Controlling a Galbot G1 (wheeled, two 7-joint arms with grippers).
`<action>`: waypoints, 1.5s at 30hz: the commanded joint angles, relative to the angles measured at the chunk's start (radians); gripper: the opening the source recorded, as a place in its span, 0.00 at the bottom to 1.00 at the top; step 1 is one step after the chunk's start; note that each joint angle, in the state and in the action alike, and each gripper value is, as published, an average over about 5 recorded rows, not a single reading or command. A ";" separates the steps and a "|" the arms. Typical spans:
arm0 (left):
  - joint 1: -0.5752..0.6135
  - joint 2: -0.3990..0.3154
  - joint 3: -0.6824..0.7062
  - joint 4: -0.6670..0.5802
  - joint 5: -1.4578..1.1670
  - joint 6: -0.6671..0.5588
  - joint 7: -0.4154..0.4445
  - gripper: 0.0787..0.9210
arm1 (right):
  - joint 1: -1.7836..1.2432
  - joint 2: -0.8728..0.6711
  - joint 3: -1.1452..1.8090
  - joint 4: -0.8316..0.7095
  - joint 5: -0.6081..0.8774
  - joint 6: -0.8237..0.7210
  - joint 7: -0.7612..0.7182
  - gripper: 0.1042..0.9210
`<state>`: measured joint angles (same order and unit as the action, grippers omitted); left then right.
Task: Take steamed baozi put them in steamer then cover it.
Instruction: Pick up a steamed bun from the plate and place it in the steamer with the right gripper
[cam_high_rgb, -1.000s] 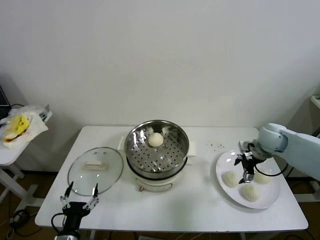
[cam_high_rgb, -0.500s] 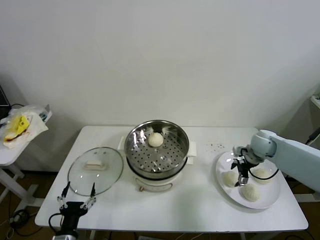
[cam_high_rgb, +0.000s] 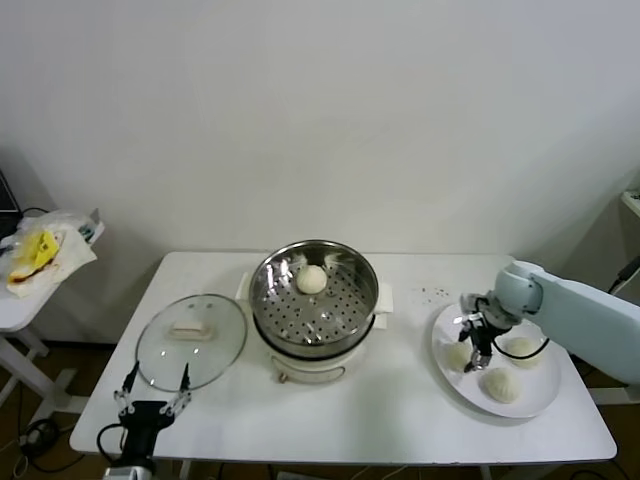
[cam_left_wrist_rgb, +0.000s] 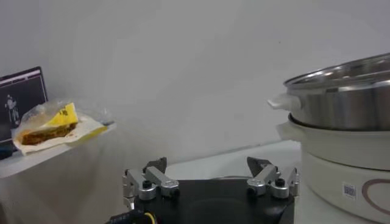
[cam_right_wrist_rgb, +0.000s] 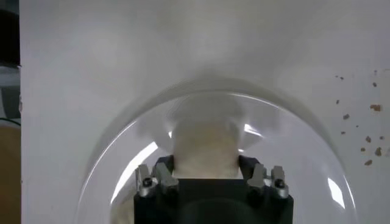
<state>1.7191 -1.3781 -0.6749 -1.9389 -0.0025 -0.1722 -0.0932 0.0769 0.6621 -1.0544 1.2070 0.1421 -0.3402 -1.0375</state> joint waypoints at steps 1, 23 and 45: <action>-0.001 -0.001 0.001 0.000 0.001 0.001 0.000 0.88 | 0.006 -0.002 0.005 -0.006 0.006 0.002 -0.004 0.69; -0.006 -0.006 0.043 -0.032 0.035 0.028 -0.014 0.88 | 0.911 0.297 -0.562 0.008 0.609 -0.040 -0.008 0.68; 0.031 0.036 0.043 -0.089 0.056 0.022 -0.020 0.88 | 0.566 0.836 -0.417 -0.146 0.608 -0.166 0.121 0.68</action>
<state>1.7395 -1.3562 -0.6283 -2.0164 0.0553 -0.1484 -0.1117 0.7220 1.3319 -1.4860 1.1176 0.7348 -0.4787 -0.9417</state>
